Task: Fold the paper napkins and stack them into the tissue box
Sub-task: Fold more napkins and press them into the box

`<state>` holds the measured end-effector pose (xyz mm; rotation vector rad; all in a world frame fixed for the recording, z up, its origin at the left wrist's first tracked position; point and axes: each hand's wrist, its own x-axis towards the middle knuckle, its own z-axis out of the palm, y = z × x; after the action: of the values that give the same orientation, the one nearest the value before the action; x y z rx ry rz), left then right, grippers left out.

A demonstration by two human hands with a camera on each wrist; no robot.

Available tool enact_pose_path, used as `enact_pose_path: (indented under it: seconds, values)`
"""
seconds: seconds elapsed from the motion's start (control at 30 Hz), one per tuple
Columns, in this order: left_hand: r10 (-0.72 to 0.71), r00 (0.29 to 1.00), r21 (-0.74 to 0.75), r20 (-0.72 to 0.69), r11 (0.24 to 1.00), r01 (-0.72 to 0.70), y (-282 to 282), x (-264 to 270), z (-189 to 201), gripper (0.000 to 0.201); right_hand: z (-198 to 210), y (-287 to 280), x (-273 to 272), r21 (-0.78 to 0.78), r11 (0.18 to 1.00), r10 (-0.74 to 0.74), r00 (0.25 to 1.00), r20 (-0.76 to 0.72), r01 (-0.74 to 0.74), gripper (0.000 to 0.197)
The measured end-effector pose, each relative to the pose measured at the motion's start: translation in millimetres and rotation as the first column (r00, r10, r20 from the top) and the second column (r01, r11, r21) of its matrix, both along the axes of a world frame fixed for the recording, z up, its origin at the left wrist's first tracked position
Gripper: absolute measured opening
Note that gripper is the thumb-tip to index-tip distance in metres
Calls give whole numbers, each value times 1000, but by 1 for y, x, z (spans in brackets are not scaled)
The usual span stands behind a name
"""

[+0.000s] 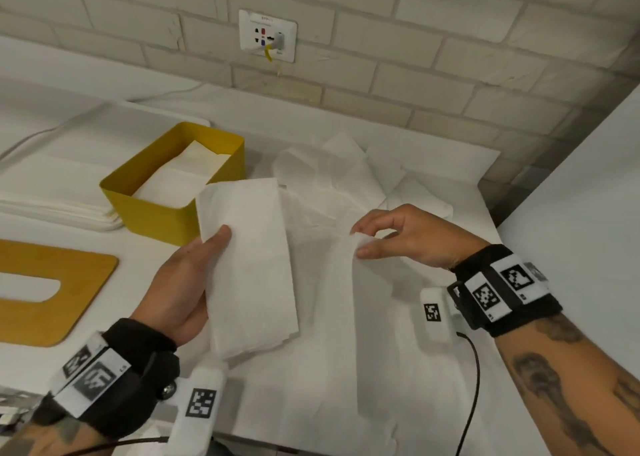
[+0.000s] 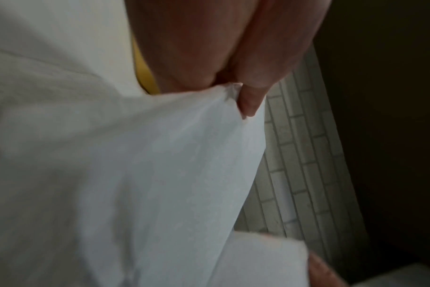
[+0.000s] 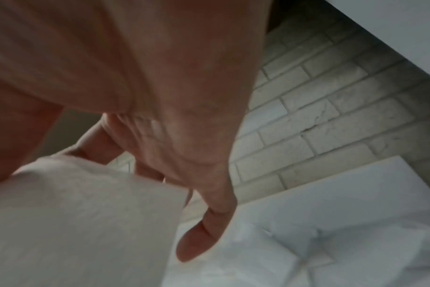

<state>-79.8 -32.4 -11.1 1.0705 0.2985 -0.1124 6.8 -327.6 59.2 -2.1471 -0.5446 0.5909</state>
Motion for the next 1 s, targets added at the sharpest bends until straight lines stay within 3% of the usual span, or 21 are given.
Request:
enact_pose_path:
  seconds: [0.17, 0.3, 0.4, 0.53, 0.77, 1.0]
  values:
    - [-136, 990, 69, 23, 989, 134, -38, 5, 13, 31, 27, 15, -17, 197, 979, 30, 994, 103, -50, 17]
    - [-262, 965, 85, 31, 962, 258, -65, 4, 13, 33, 30, 35, -13, 283, 956, -116, 987, 107, 81, 26]
    - [-296, 954, 33, 50, 955, 295, -75, -1, 13, 31, 23, 45, -6, 229, 956, -213, 970, 119, 182, 20]
    - [-298, 954, -22, -31, 955, 297, -75, -3, 8, 46, 12, 47, 4, 109, 969, -231, 967, 104, 220, 23]
    - [-271, 956, -38, -109, 963, 269, -65, 0, 11, 44, 16, 48, 7, 4, 1000, -5, 999, 47, 5, 12]
    - [-290, 956, -2, -41, 957, 290, -69, 2, 20, 44, 13, 58, 12, -6, 1000, -13, 995, 102, 13, 12]
